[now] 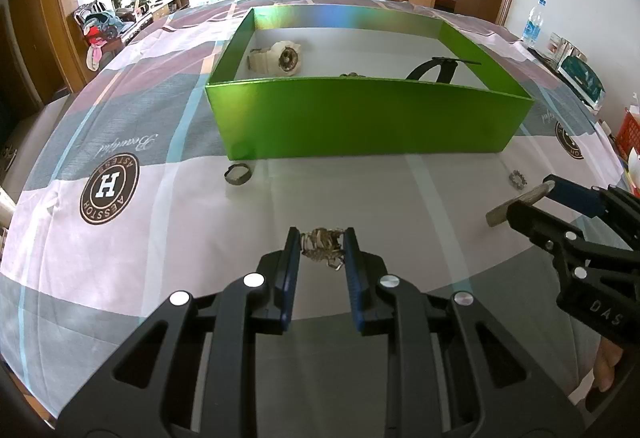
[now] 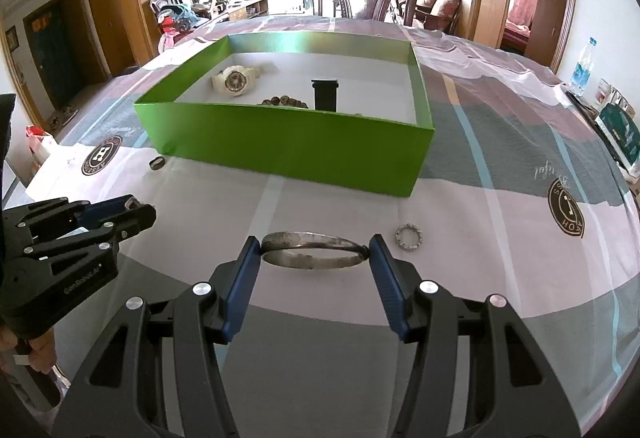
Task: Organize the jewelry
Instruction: 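Lift and carry the bangle with the right tool while the left carries the charm, then open the right tool over the box releasing the bangle while the left releases the charm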
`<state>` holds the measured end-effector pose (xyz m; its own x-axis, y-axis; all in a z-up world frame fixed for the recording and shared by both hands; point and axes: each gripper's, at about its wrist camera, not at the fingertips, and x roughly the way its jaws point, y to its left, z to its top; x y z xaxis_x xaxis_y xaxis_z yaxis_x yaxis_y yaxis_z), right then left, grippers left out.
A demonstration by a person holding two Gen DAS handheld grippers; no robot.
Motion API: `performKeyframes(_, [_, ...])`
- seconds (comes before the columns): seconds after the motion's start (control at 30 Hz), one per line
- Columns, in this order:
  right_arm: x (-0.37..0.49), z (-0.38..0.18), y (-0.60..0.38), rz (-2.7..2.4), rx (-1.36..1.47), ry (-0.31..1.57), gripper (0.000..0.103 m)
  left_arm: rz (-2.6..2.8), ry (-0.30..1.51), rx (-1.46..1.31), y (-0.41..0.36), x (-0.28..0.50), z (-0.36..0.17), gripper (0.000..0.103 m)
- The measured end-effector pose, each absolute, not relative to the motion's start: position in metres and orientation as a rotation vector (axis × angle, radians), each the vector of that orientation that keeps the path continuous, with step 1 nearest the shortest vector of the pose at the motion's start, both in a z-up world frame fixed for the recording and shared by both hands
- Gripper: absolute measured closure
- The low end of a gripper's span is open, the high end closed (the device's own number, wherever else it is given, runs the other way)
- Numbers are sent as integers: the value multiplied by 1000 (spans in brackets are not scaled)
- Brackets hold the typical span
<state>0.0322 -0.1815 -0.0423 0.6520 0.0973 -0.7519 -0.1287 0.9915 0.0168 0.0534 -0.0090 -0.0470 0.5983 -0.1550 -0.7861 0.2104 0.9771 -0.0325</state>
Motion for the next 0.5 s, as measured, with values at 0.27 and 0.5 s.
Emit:
performKeyframes(0.27, [32,-18,-182,121,-56,784,48,-221,850,76,-11,58,-24,81])
performKeyframes(0.5, [45,21,-185,85,-91,683,48,-222,789,87,-12,79,10,81])
